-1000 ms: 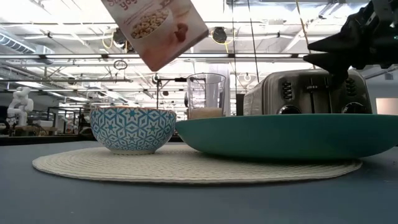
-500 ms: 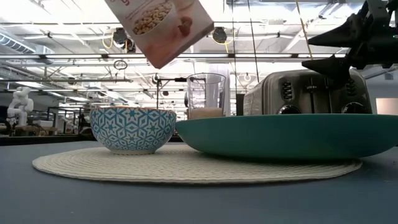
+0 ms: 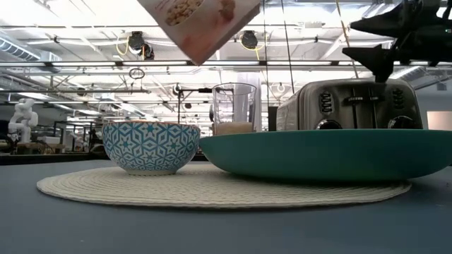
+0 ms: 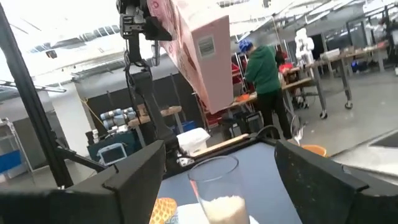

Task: Arrange a breakfast setting
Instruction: Pour the cereal from the cereal box into the orange bowl

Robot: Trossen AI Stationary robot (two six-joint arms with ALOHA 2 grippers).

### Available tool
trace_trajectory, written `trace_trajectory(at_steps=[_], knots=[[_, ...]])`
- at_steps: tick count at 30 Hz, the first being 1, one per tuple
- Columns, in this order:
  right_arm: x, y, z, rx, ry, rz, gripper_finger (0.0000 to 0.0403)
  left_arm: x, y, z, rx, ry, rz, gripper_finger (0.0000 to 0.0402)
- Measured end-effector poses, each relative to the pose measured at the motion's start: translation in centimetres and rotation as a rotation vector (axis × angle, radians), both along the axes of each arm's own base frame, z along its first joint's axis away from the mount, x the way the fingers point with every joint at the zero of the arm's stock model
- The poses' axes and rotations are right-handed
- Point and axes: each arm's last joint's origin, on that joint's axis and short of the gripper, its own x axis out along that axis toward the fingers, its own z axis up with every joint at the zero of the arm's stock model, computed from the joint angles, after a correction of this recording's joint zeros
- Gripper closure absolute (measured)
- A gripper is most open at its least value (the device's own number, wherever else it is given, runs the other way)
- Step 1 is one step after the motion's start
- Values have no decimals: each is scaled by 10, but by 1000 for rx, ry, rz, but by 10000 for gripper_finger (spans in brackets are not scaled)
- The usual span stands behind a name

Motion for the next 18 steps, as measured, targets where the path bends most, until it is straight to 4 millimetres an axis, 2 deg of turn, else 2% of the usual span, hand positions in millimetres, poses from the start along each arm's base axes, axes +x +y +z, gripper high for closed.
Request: trace_trajectory(at_steps=[9, 18], knots=[[9, 1, -1, -114, 56, -22, 108, 36, -5, -10, -52, 14, -38, 398], [16, 2, 2, -197, 57, -45, 108, 81, -11, -19, -56, -42, -105, 398]])
